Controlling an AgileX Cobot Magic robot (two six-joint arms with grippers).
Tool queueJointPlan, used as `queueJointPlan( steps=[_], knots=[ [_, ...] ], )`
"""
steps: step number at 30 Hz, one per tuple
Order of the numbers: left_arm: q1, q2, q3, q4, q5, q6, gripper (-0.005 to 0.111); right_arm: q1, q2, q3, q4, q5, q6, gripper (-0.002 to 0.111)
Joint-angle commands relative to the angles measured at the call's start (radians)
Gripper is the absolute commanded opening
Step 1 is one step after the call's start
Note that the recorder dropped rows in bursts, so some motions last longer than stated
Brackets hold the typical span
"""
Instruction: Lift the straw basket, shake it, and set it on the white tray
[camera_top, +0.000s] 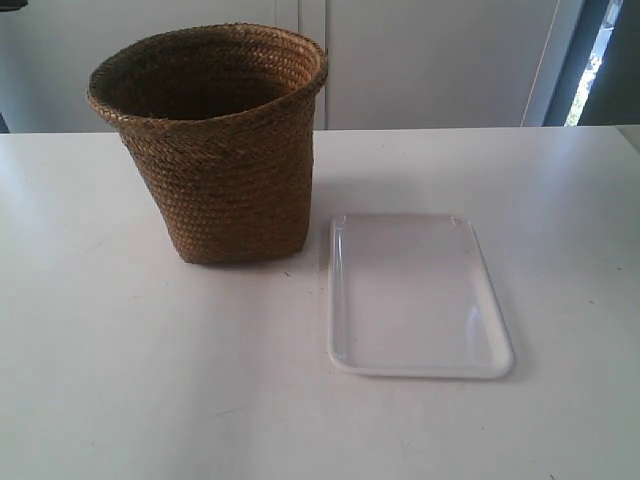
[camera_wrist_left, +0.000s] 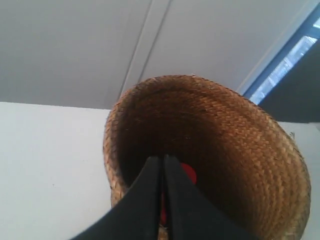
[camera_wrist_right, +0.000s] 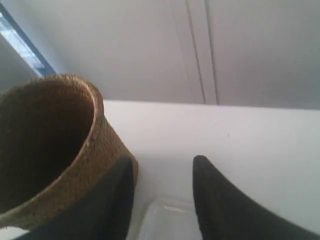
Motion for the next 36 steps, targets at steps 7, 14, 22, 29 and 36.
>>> queueJointPlan(
  steps=[7,14,22,29,36],
  knots=[
    [0.003,0.148,-0.31,0.503,0.329,-0.284,0.034,0.0,0.094,-0.112,-0.459,0.232,0.256,0.046],
    [0.003,0.259,-0.446,0.597,0.485,-0.439,0.038,0.002,0.162,-0.182,-0.527,0.264,0.294,0.057],
    [0.003,0.391,-0.54,0.455,0.465,-0.447,0.055,0.004,0.311,-0.281,-0.249,0.2,0.246,0.065],
    [0.003,0.466,-0.565,0.441,0.408,-0.43,0.055,0.022,0.456,-0.433,-0.076,0.188,0.184,0.068],
    [-0.013,0.509,-0.565,0.436,0.369,-0.402,0.055,0.103,0.576,-0.611,-0.1,0.188,0.171,0.068]
  ],
)
